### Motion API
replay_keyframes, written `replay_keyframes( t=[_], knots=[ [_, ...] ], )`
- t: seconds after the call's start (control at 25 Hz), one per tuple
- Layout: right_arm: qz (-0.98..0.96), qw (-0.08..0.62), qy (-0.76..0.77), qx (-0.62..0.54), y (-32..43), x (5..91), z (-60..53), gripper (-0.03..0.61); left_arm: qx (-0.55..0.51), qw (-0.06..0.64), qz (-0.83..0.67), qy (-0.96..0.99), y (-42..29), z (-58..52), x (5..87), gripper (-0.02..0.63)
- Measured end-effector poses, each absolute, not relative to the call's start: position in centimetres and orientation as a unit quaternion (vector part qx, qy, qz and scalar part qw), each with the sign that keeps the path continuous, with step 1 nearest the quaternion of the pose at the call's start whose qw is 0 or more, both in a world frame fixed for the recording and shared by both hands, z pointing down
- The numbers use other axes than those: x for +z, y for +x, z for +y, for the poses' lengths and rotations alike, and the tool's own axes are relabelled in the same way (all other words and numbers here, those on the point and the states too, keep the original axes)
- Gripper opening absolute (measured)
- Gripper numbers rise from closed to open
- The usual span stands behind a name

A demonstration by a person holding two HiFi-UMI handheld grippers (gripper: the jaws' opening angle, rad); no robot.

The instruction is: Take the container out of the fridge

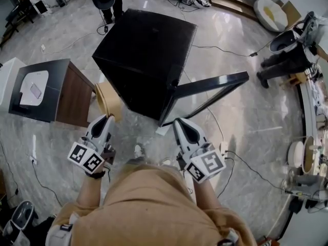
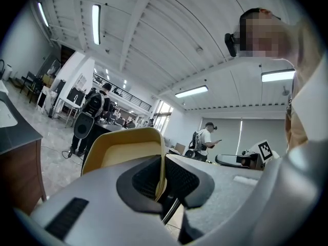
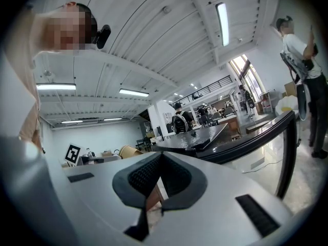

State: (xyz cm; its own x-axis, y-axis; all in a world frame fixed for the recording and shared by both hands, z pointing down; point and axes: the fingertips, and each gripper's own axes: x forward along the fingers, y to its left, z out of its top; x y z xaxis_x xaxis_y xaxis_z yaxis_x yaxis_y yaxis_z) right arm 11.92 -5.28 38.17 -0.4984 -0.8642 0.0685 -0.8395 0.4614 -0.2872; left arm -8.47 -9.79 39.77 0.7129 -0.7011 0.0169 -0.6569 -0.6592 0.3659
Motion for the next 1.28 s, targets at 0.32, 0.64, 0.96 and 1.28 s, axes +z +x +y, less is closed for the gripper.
replay_keyframes(
  t=[0.32, 0.64, 0.96, 1.28],
  knots=[
    [0.851, 0.045, -0.504, -0.143, 12.3, 37.9, -5.3, 0.000, -0.069, 0.161, -0.383, 0.907, -9.0, -9.4, 39.0, 0.025],
    [0.850, 0.045, -0.504, -0.145, 12.0, 38.0, -5.4, 0.000, -0.069, 0.163, -0.385, 0.906, -9.4, -9.2, 39.2, 0.025],
    [0.853, 0.045, -0.499, -0.147, 11.4, 38.3, -5.5, 0.000, -0.069, 0.159, -0.386, 0.906, -9.5, -9.4, 39.3, 0.025],
    [0.853, 0.046, -0.499, -0.148, 11.3, 38.5, -5.3, 0.000, -0.069, 0.159, -0.384, 0.907, -9.3, -9.3, 39.3, 0.025]
  ],
)
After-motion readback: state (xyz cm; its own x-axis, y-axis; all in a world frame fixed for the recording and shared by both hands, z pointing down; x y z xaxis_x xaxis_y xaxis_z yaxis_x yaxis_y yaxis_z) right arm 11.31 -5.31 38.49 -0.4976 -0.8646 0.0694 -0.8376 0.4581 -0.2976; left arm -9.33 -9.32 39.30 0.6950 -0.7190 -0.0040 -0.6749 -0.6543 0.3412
